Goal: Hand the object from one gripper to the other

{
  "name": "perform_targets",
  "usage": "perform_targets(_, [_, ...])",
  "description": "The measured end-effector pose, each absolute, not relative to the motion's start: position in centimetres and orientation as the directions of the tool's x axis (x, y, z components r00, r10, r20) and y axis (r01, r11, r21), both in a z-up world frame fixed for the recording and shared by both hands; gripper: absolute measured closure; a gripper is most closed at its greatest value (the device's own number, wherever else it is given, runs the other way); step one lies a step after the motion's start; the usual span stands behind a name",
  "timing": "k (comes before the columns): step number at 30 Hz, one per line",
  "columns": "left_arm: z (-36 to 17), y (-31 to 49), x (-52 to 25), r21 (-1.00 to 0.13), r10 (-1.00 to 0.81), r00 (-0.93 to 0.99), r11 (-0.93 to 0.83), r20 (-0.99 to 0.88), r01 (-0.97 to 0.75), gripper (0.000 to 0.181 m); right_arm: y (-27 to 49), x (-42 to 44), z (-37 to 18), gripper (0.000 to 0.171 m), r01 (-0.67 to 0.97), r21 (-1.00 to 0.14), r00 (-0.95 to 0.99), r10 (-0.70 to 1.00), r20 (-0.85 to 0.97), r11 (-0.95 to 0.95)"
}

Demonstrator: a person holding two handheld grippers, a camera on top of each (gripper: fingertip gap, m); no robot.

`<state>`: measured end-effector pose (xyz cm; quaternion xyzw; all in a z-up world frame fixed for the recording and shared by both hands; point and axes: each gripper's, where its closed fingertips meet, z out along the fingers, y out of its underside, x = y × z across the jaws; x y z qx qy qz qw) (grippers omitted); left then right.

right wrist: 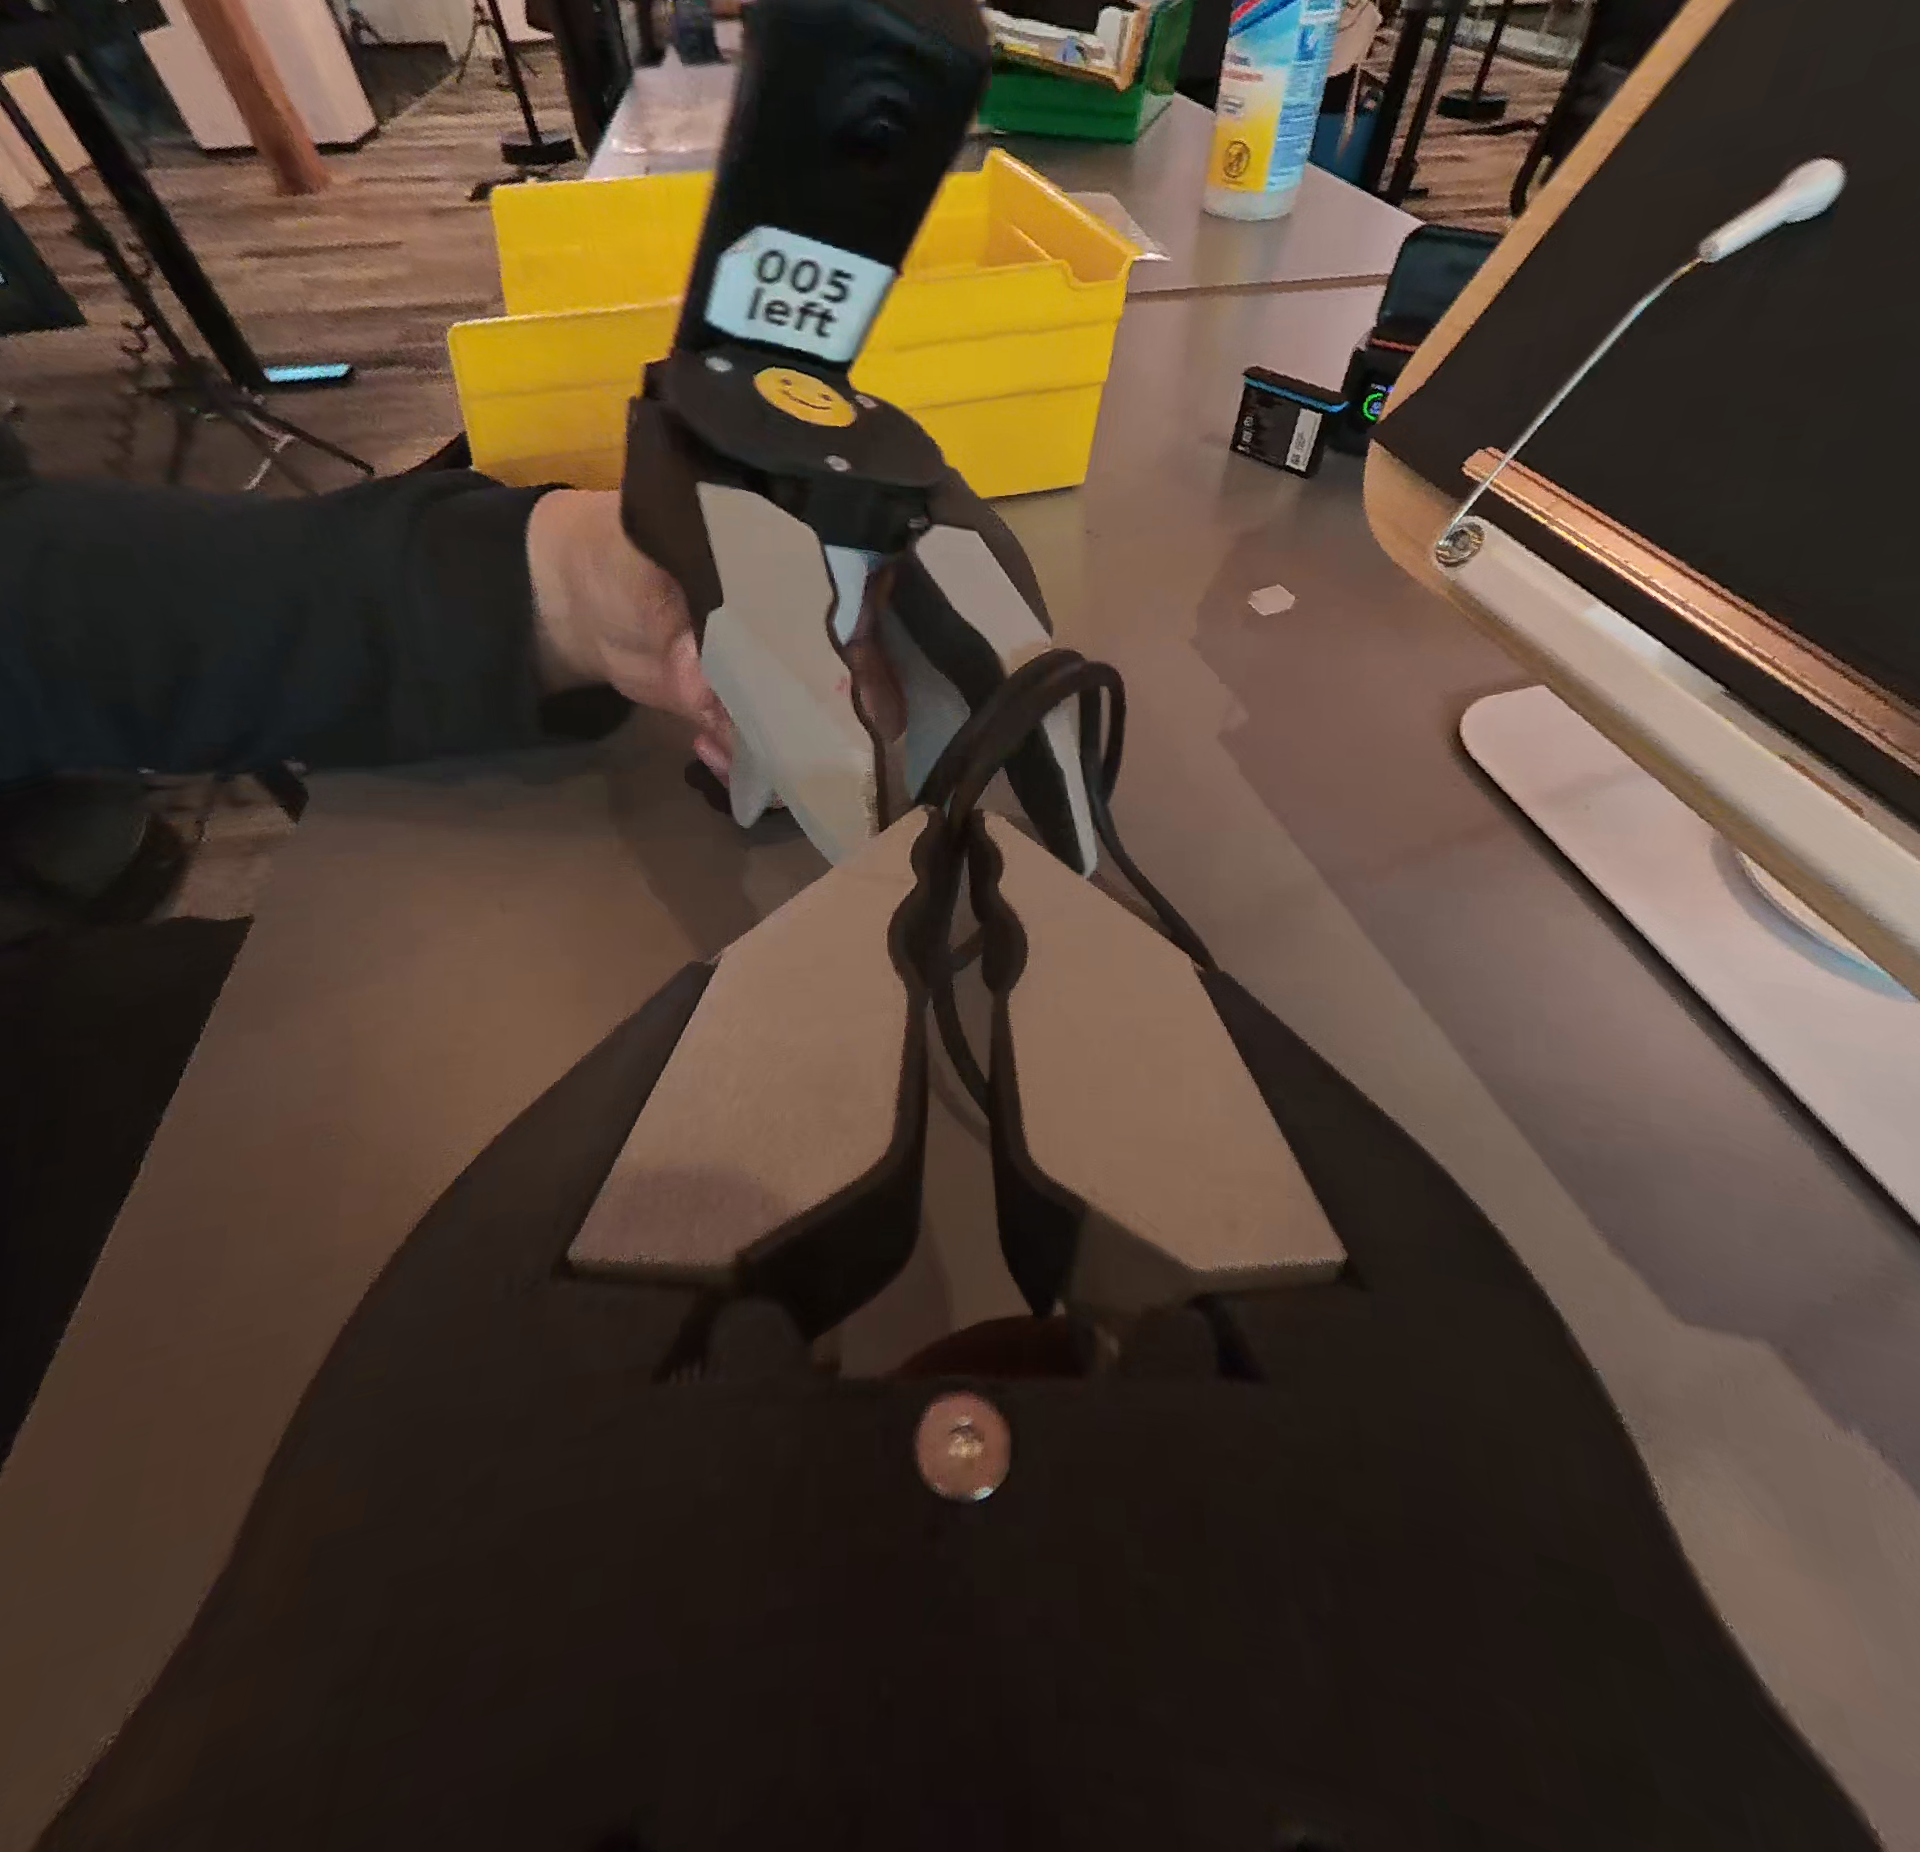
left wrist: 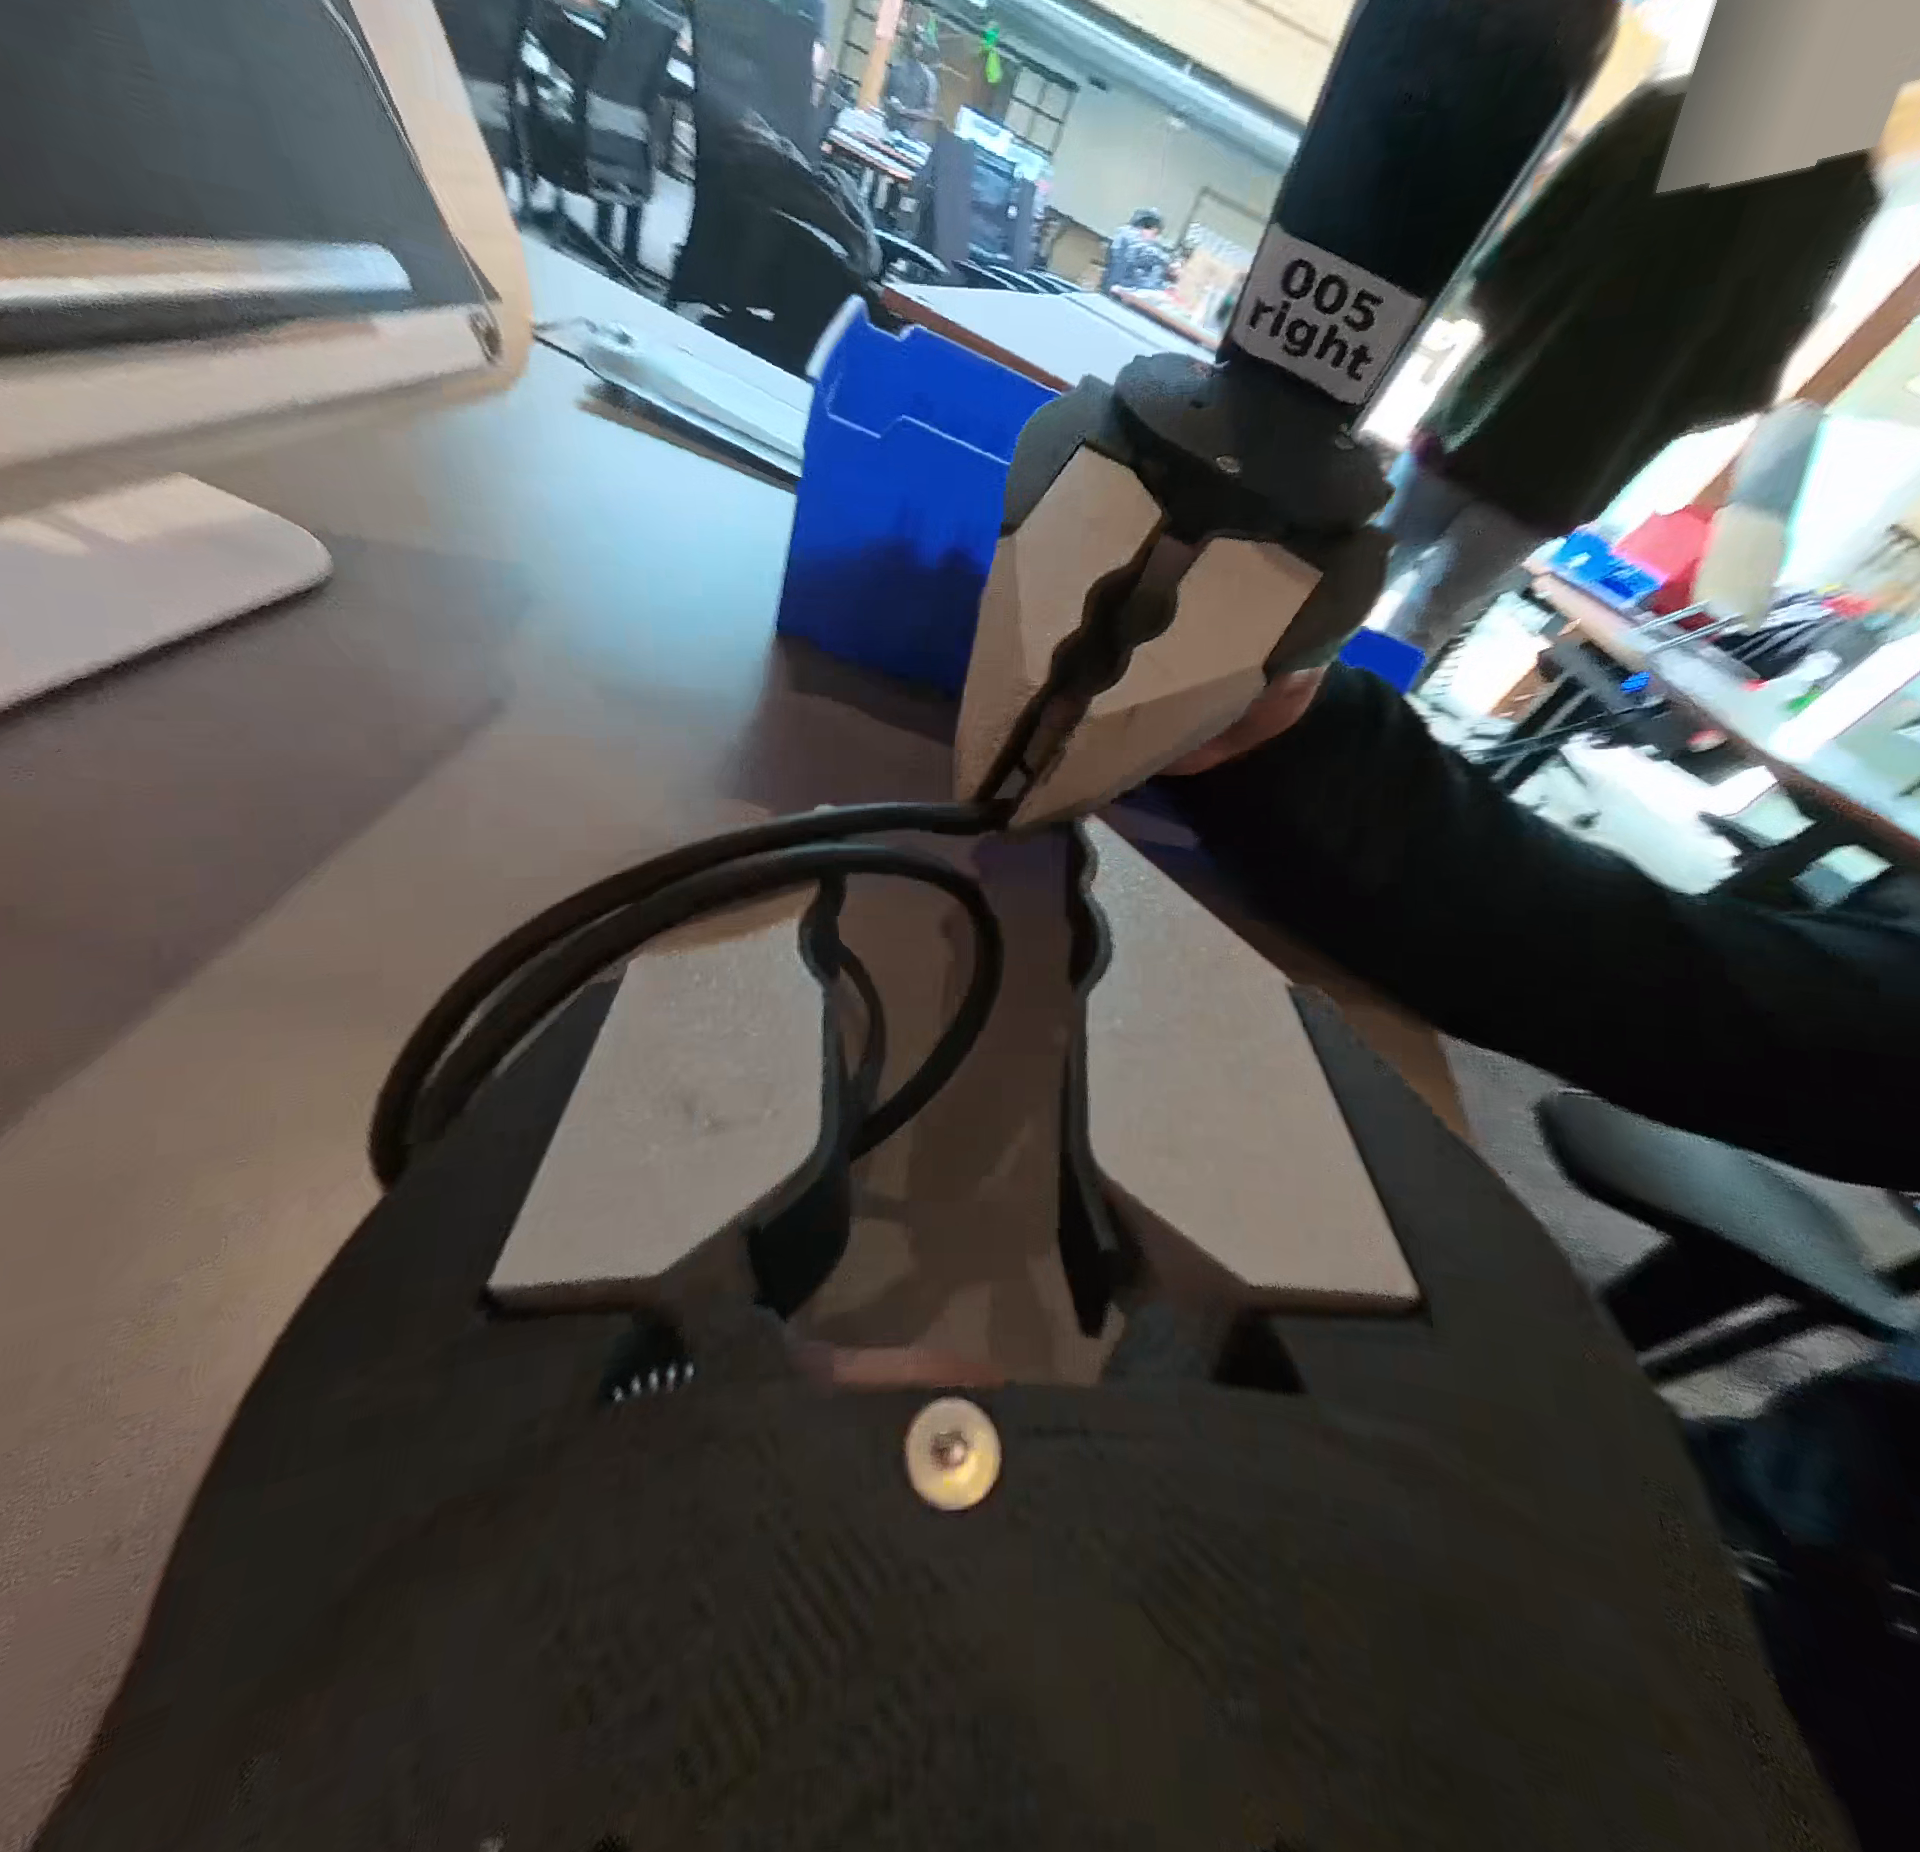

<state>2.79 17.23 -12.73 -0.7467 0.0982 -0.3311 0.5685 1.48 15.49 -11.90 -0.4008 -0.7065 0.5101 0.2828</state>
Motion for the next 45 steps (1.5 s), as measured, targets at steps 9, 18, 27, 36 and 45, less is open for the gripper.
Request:
perform_targets(9, [-12.2,18.1,-0.9,-0.916,-0.386,0.835,-0.255,0.391,0.311,0.178,15.2,1.8,-13.5,0.160,0.303,-0.916,-0.538,0.840,0.064,0.264])
perform_targets(18, [-12.5,18.2,-1.8,-0.924,-0.350,0.862,-0.247,0.367,0.293,0.179,18.2,-0.2,-18.6,0.111,0.453,-0.807,-0.391,0.898,0.200,0.377])
perform_targets(27, [-9.0,16.3,1.2,-0.873,-0.575,0.664,-0.227,0.478,0.431,0.179,18.3,-2.3,-17.2,0.104,0.286,-0.621,-0.224,0.681,0.697,0.730])
perform_targets(36, [-9.1,16.4,0.5,-0.915,-0.532,0.746,-0.194,0.401,0.354,0.178,18.2,-2.8,-19.8,0.170,0.387,-0.564,-0.301,0.678,0.671,0.730])
perform_targets(45, [-10.9,17.0,-1.9,-0.991,-0.335,0.942,-0.132,0.015,-0.031,0.174,19.9,-0.6,-13.3,0.170,0.278,-0.941,-0.257,0.959,0.123,0.195])
